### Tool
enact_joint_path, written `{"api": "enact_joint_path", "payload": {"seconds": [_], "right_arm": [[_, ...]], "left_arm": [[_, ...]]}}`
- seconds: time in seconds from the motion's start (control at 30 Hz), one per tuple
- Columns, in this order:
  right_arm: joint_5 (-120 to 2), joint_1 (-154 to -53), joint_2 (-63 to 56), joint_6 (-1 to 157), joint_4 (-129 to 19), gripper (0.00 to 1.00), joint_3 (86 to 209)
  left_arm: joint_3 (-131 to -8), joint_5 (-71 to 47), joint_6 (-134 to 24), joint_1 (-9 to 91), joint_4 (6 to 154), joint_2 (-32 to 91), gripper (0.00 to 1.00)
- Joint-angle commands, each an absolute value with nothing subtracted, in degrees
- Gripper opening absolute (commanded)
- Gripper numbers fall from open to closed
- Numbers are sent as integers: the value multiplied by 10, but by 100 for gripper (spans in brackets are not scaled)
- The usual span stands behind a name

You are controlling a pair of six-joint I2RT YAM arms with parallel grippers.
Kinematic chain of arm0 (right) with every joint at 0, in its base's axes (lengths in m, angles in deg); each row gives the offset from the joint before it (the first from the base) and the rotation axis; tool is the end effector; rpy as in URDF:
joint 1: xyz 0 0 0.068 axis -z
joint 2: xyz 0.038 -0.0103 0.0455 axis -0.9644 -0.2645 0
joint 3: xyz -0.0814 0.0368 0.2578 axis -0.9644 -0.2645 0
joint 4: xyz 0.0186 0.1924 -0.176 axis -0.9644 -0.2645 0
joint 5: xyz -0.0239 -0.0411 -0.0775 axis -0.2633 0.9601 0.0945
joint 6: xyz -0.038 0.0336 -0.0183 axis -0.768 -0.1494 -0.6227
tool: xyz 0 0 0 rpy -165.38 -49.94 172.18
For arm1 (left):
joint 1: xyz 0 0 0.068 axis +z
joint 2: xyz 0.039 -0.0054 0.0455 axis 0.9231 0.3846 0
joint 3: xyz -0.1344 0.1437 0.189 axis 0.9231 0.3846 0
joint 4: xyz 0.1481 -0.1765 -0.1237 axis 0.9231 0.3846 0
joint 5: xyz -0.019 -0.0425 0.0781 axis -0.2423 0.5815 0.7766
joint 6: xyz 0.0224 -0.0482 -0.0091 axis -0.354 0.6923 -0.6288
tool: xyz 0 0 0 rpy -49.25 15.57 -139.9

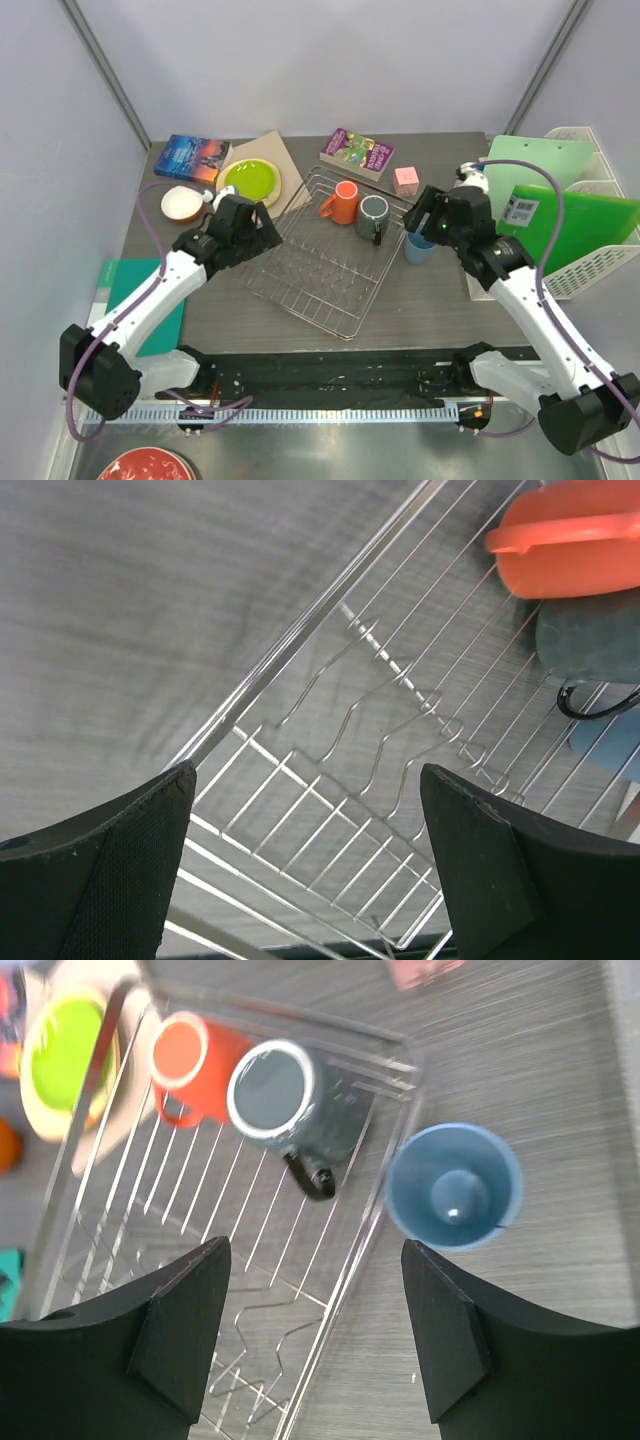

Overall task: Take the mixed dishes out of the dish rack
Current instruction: Pick up the cup from the dish rack.

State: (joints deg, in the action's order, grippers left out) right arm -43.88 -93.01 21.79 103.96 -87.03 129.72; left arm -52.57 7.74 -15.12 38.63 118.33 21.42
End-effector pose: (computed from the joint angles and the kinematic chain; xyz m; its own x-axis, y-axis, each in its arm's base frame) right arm 0.1986 0.0611 0.3440 -0.5224 0.3940 -0.7562 0.0907 0.9075 0.4101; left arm 0.2157 -0.1104 0.2836 -0.6848 -0.5045 -0.5259 -0.2926 0.8512 -0.4357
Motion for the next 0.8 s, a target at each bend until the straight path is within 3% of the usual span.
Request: {"api": "enact_joint_path", "payload": {"seconds": [0.0,0.17,0.3,0.43,0.6,0.77], "right_arm": [[-365,-1016,200,996,-761,74,1279],[-291,-1092,199,989,-707,73,1250],[-318,-1102,247,982,-625,73,1185],[-369,-1101,264,960,-631,72,1179],[-371,-1102,276,955,-659,73,1186],[-380,-1101,296,958,-676,73,1189]], "left_arm": [[-599,109,-250,378,1104,273,91],[-744,148,-362,343,1079,395,91],[-831,103,-449,342,1036,483,89],[-921,46,-565,346,1046,589,81],[-981,-189,-667,368,1079,658,70],[-1027,-278,-726,397,1129,699,67]]}}
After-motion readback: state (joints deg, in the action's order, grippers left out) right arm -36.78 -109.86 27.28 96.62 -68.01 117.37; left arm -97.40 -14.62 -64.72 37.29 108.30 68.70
